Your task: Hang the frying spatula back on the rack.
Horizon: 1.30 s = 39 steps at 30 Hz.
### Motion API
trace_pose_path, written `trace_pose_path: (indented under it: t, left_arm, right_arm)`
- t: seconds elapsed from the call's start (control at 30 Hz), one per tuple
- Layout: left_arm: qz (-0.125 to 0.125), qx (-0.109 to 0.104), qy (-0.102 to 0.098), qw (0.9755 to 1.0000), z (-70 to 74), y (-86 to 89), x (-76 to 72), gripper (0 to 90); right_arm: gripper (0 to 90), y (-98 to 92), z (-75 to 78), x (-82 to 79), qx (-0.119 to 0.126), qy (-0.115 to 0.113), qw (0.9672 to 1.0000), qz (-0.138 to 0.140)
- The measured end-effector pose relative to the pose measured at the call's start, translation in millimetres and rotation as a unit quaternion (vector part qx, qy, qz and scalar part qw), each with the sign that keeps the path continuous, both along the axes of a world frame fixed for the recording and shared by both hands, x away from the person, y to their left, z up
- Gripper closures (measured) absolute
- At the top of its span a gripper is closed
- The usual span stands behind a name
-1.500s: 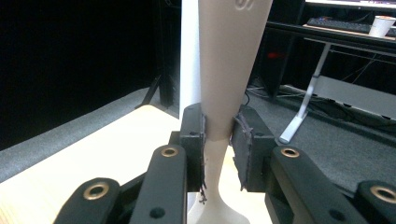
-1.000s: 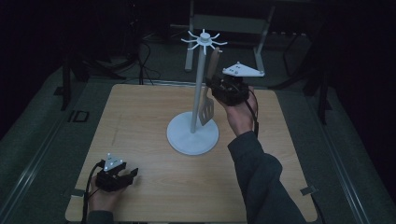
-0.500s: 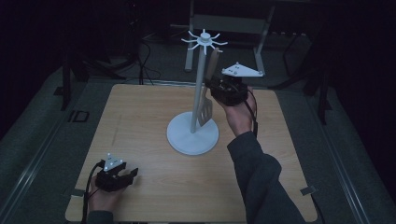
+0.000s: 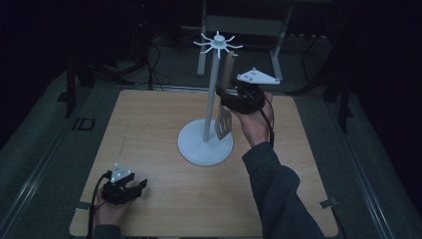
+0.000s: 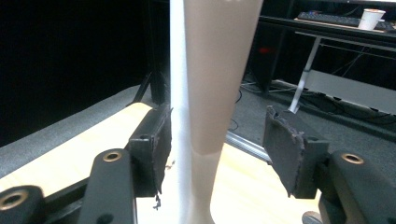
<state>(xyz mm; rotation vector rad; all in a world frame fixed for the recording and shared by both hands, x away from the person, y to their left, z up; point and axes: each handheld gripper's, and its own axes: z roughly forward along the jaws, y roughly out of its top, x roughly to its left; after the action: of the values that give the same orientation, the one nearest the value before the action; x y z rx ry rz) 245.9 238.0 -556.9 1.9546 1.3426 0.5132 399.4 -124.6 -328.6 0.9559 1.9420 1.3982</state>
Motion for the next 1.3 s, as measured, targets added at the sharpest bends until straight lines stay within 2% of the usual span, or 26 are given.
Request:
trace_pose_path:
  t: [0.63, 1.1, 1.3]
  left_arm:
    - [-0.001, 0.002, 0.001, 1.0000, -0.5, -0.8, 0.6, 43.4]
    - [-0.002, 0.002, 0.001, 1.0000, -1.0, -1.7, 1.2, 43.4]
    - [-0.002, 0.002, 0.000, 1.0000, -0.9, -1.4, 1.0, 43.2]
  right_arm:
    - [37.3, -2.7, -3.7, -6.7, -0.006, 0.011, 0.9999, 0.009]
    - [36.0, -16.2, -20.2, -15.3, -0.013, 0.028, 0.9994, 0.013]
    - [35.2, -23.7, -34.4, -23.4, -0.020, 0.038, 0.9989, 0.017]
